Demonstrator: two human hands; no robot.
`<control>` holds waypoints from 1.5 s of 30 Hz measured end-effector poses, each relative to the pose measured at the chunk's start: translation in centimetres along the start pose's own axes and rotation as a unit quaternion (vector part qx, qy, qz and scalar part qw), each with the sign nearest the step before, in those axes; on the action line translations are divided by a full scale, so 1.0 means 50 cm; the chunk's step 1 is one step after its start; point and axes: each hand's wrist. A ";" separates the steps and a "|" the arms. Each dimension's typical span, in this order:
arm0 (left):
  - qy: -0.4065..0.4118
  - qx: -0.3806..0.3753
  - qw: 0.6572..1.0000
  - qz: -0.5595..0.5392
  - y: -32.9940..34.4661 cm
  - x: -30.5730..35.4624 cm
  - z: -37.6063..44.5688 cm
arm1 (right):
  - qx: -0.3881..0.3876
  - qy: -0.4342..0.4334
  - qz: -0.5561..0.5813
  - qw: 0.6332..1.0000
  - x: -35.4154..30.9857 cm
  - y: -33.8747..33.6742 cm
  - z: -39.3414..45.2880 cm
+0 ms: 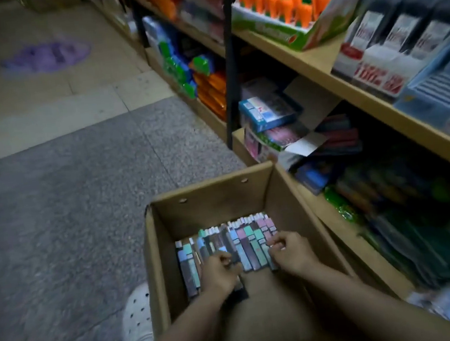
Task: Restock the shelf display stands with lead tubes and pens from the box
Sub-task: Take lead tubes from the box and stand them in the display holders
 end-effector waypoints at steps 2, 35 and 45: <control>-0.077 0.047 0.994 -0.056 0.033 -0.031 0.009 | -0.003 0.021 -0.015 1.000 0.030 0.022 0.015; -0.098 0.063 0.970 -0.211 0.053 0.024 0.062 | -0.039 0.059 0.228 0.971 0.088 0.084 0.053; 0.221 -0.211 0.951 -0.052 -0.185 0.273 0.022 | 0.006 -0.125 0.224 0.966 -0.117 -0.128 -0.039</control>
Point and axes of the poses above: each hand's wrist, its own z-axis towards the middle knuckle, its own y-axis out of the palm, x = y × z, and after that the axes turned 12 degrees about z, right-handed
